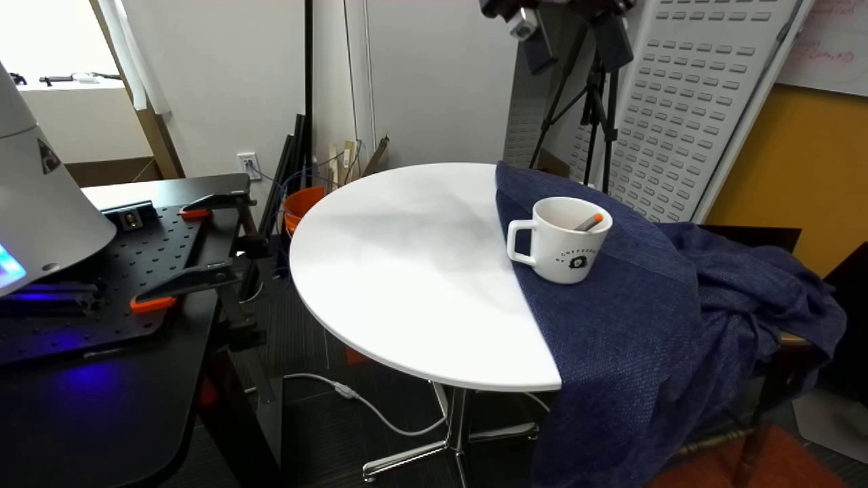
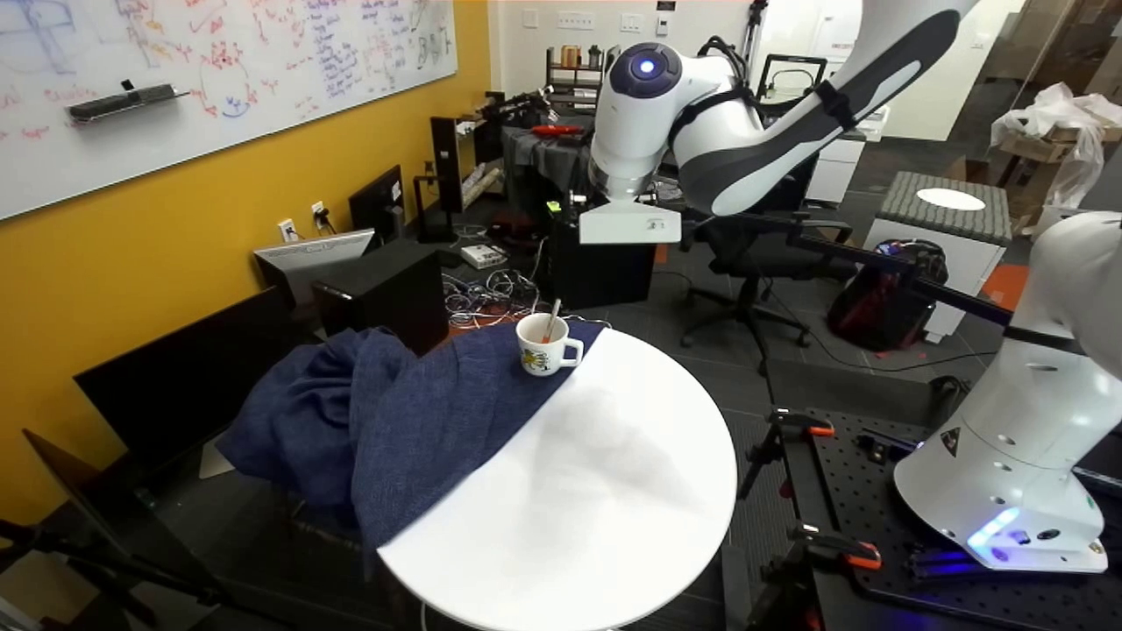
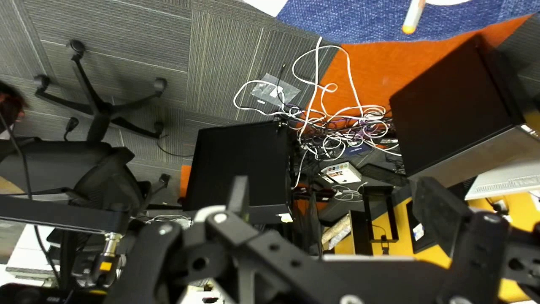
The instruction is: Pick the marker from the cup and put it on the table
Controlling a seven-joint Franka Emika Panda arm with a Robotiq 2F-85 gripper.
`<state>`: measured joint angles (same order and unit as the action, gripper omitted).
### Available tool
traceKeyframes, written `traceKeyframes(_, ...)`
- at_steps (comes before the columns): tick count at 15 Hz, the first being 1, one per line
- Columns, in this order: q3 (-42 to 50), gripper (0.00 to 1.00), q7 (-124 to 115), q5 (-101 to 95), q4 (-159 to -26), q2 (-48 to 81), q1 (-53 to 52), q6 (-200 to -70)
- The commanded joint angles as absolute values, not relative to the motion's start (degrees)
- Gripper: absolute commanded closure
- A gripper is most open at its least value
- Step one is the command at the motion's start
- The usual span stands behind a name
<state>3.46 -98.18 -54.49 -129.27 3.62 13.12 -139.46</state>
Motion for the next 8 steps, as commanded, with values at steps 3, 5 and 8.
traceKeyframes(3,5.80,0.00,-96.00,-52.95,-126.88,6.83,9.78,-138.62)
traceKeyframes(5,6.27,0.00,-97.76,-53.93,-128.24,6.09,9.57,-139.49)
traceKeyframes(8,6.28,0.00,-97.75,-53.91,-128.09,6.44,9.32,-139.49)
